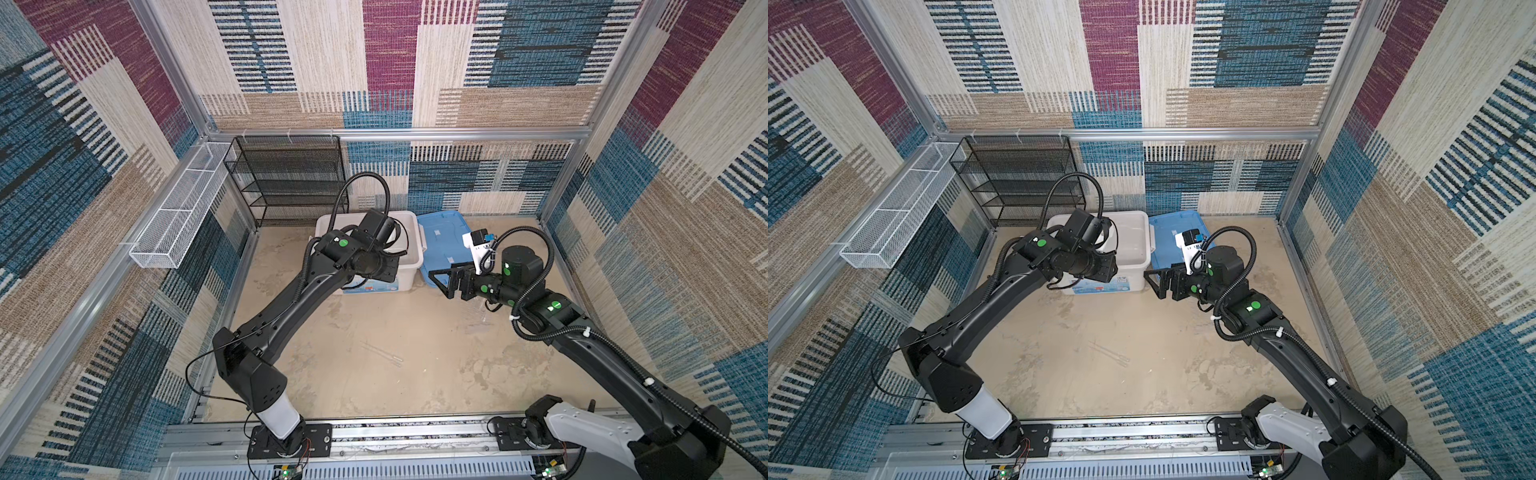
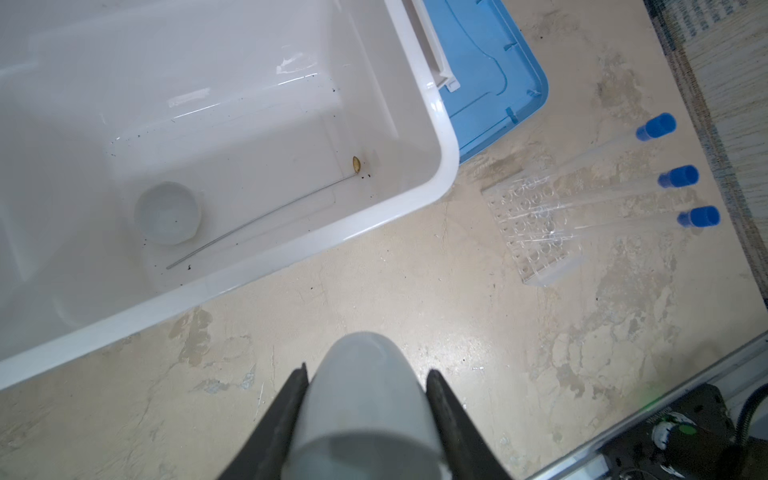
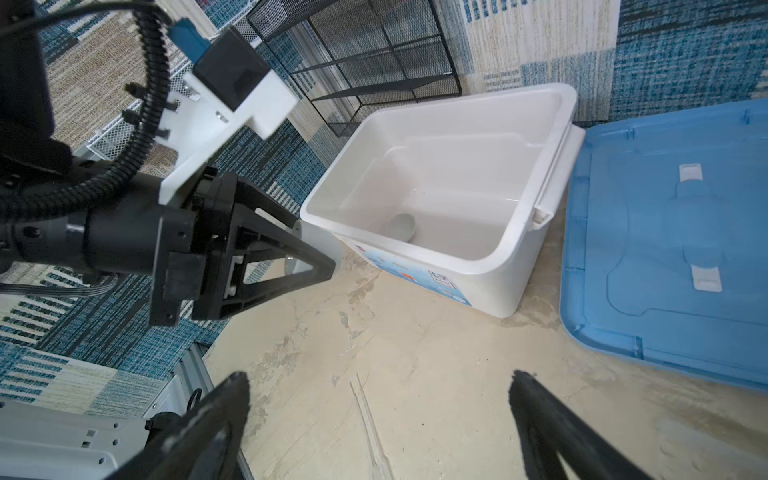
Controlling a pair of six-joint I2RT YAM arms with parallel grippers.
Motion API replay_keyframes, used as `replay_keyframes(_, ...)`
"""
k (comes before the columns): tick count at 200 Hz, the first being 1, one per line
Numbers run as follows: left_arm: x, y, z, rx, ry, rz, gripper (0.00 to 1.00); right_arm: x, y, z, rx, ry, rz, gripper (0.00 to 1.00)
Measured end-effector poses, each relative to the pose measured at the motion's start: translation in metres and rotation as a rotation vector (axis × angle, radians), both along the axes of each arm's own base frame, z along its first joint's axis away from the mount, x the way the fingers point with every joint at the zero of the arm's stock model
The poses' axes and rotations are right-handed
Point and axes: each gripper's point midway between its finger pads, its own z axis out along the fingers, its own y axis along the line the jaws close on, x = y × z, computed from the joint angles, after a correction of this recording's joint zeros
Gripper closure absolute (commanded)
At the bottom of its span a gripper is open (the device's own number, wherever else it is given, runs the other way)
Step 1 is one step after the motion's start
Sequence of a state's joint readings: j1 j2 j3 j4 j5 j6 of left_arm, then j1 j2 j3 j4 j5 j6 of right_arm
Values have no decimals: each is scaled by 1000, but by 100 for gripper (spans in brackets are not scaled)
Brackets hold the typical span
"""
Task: Organize the chemistry lab equipment
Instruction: 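Carry the cup over the bin with the left gripper while the right moves beside it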
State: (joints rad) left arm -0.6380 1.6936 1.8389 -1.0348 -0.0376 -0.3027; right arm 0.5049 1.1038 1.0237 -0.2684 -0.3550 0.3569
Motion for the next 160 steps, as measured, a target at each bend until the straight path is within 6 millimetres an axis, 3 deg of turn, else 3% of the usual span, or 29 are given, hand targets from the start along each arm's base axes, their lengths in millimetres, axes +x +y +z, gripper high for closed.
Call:
replay_keyframes(34, 38, 13, 10, -17, 13, 44, 70, 21, 7, 15, 7, -28, -24, 1)
replay_keyframes(74, 81, 30, 4, 4, 38, 84, 70, 48, 22, 36, 22, -54, -24, 1)
replay_keyframes(108, 112, 48, -9, 27, 59, 118, 71, 70, 38, 39, 12, -58, 1, 1)
replay_keyframes(136, 132, 62, -33, 47, 100, 160, 71, 87, 49, 34, -7, -52, 16, 1)
replay_keyframes(160, 142, 62, -48, 56, 121, 166, 71, 99, 57, 25, -23, -37, 25, 1)
